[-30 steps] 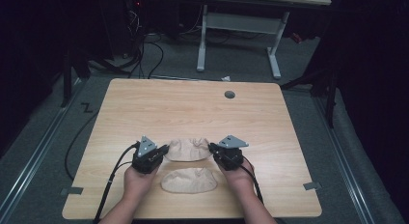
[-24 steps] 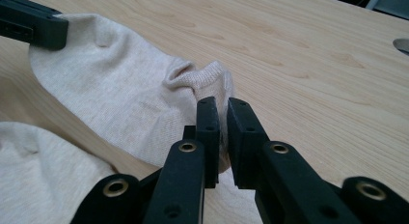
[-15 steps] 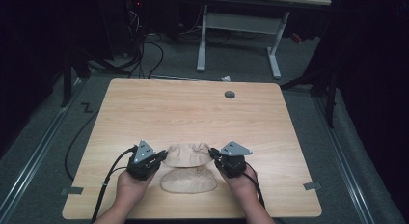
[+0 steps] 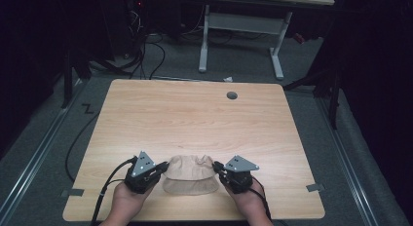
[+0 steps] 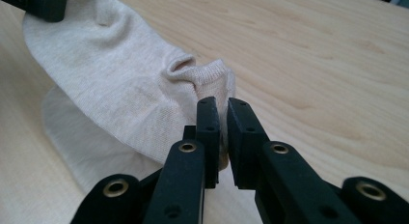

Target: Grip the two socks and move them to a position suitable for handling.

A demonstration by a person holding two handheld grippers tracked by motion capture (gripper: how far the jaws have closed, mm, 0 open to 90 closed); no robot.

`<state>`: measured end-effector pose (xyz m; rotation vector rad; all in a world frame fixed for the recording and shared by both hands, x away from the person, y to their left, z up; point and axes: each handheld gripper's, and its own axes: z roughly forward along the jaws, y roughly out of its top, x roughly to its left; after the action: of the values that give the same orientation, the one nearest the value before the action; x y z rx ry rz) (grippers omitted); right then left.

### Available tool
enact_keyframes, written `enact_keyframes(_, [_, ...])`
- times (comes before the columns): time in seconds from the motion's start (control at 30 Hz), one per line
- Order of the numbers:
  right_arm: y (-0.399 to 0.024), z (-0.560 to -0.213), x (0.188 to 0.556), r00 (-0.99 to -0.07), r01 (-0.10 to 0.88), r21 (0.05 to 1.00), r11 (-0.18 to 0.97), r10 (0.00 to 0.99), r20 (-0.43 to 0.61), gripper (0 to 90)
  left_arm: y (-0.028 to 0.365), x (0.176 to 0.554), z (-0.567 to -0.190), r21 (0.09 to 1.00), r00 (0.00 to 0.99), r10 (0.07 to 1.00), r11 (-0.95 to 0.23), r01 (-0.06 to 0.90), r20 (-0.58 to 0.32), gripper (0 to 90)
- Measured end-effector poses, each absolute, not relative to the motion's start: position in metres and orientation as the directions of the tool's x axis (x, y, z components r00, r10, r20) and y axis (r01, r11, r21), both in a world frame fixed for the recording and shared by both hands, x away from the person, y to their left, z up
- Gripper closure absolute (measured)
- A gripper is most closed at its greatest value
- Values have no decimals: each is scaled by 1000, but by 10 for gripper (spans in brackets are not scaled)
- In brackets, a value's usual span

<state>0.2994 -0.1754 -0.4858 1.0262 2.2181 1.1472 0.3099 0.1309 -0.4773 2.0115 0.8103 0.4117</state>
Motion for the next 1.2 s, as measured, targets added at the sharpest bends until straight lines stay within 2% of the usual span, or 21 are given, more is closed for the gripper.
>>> enact_keyframes(0.2, [-181, -491, 287, -639, 424, 810, 405, 767, -49, 840, 133, 304, -483, 829, 744, 668, -399, 392, -31, 877])
enact_keyframes(0.37, [-182, -491, 282, -645, 422, 812, 403, 763, -43, 840, 139, 298, -490, 843, 740, 666, -342, 416, -95, 877])
enact_keyframes(0.73, [-175, -498, 281, -667, 433, 791, 432, 744, -42, 839, 135, 296, -499, 812, 752, 654, -395, 430, -81, 875])
enact_keyframes(1.2, [-174, -512, 288, -667, 497, 732, 466, 745, -22, 833, 133, 304, -518, 749, 750, 656, -456, 481, -83, 867])
